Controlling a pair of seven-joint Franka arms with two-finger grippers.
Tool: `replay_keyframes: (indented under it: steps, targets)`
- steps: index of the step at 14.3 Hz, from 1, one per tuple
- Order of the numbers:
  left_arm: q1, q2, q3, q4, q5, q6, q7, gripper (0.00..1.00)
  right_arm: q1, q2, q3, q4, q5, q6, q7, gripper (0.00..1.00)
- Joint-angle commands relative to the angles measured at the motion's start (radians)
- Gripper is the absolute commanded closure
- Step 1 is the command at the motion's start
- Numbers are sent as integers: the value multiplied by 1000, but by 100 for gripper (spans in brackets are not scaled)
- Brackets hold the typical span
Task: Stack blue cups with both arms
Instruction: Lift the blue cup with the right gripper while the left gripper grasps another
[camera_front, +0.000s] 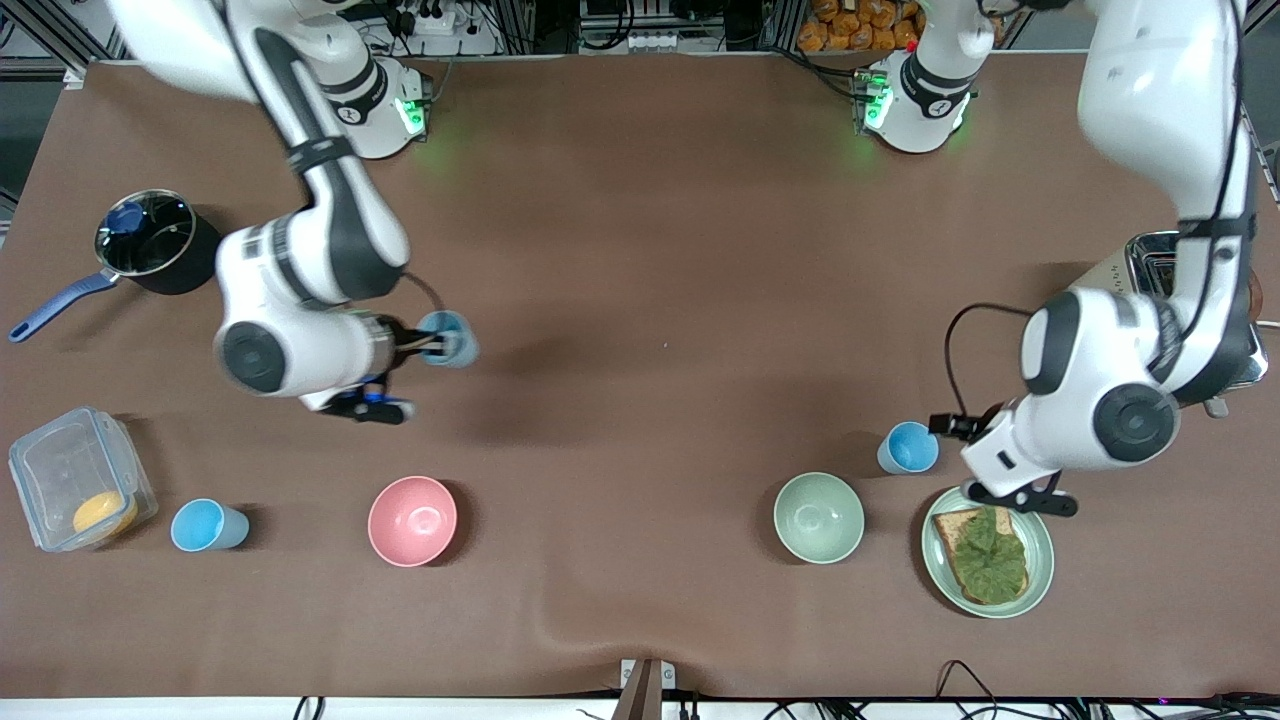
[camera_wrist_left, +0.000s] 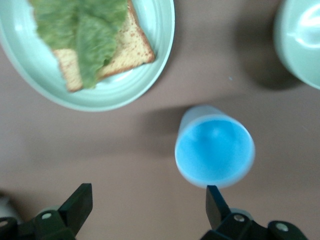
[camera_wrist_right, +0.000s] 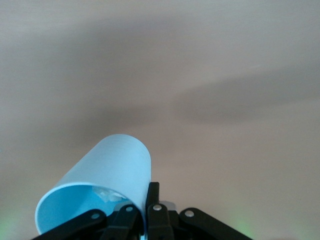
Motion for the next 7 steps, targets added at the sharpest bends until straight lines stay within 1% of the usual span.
replay_keyframes:
  steps: [1, 2, 5, 7]
  targets:
    - [3, 77, -3, 19, 8, 77, -15, 0, 105, 34, -13, 3, 61, 130, 118, 100]
    - [3, 81, -3, 19, 10, 91, -15, 0, 149, 57, -13, 8, 67, 194, 174, 100]
    - [2, 96, -2, 16, 17, 93, -15, 0, 290, 146, -13, 8, 166, 437, 280, 100]
    - [2, 120, -2, 16, 19, 97, -17, 0, 335, 214, -13, 23, 182, 593, 320, 100]
